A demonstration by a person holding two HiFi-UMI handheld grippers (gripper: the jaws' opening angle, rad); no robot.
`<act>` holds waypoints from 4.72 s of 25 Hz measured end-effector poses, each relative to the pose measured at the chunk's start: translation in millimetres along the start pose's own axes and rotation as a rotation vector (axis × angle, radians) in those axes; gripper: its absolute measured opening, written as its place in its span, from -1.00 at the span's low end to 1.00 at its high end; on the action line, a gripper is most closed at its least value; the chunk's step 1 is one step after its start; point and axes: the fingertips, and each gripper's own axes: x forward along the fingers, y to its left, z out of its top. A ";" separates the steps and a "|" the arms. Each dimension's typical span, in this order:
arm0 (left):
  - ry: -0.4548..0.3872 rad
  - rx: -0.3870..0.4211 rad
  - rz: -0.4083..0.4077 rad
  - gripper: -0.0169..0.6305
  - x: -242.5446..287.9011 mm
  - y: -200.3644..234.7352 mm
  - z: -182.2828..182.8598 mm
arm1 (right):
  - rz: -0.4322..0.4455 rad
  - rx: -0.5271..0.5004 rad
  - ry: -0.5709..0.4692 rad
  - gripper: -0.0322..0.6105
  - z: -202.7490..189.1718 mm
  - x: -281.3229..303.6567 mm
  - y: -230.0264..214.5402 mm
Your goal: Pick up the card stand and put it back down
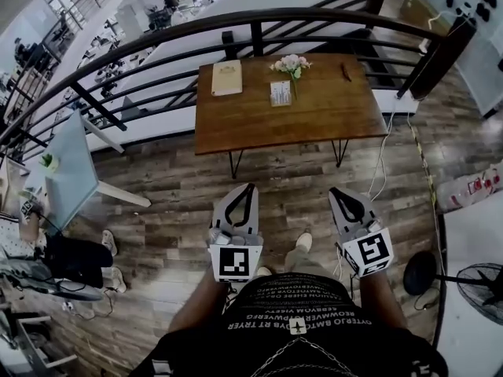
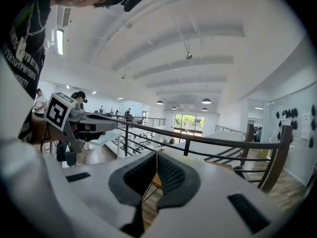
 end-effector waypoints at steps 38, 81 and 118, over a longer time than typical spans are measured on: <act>0.075 0.016 0.155 -0.86 139.6 -41.1 32.9 | 0.197 0.005 -0.048 -0.85 -4.6 64.8 -154.4; 0.127 -0.048 -0.023 -0.86 338.9 100.1 -21.8 | 0.111 0.034 0.106 -0.85 6.4 275.7 -216.8; 0.134 -0.070 -0.106 -0.86 391.7 184.7 -54.7 | 0.015 0.035 0.125 -0.85 28.7 365.7 -217.6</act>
